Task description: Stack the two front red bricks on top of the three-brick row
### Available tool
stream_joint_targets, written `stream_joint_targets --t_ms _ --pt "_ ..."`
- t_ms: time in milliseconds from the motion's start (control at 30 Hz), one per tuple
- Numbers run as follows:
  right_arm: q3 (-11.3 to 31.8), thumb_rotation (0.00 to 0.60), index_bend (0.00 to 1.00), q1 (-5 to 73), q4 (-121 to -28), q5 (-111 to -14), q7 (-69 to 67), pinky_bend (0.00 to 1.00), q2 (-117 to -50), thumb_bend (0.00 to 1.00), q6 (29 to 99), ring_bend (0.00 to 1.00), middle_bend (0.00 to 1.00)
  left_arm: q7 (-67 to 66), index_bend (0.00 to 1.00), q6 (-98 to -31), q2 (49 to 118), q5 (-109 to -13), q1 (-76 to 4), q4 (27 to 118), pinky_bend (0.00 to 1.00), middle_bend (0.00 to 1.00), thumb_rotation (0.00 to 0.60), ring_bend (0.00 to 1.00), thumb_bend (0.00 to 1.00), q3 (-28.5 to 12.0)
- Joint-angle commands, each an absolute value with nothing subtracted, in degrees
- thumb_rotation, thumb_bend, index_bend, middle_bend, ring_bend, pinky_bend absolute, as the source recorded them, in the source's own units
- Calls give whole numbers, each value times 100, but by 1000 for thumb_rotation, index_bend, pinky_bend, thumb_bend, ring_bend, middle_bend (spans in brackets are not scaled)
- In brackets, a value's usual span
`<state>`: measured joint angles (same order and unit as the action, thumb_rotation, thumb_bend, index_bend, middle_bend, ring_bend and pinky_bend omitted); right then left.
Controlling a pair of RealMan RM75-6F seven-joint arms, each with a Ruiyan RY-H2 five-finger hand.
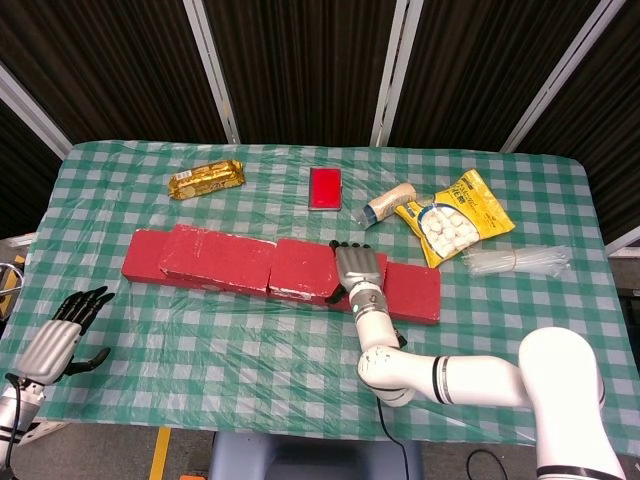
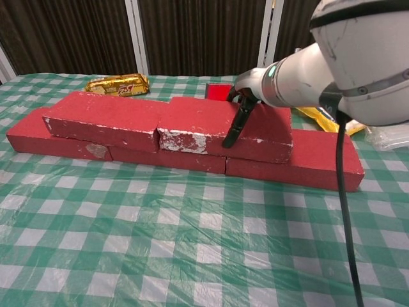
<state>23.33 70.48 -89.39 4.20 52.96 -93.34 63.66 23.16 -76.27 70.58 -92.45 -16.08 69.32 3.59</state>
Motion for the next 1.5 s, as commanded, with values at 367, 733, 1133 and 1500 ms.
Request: stream_joint_targets --t_ms 367,733,1133,1500 --pt "2339 600 0 7036 -8939 431 5281 85 -9325 162 6263 0 0 2340 0 -7669 7032 -9252 -1587 6937 0 0 600 0 344 353" --pt "2378 600 0 6858 -9452 192 5055 80 -8952 162 6273 0 0 2331 0 -7678 7044 -9277 -1589 6932 0 0 600 0 343 356" --pt "1269 600 26 5169 -11163 -2769 3874 55 -7128 191 6821 0 0 2185 0 -7765 7034 -9345 -1560 7041 0 0 600 0 342 376" --pt "495 532 171 4661 -10697 -3407 3570 0 -6713 568 6144 0 0 2062 0 -7703 7098 -9414 -1611 7079 0 0 600 0 353 406"
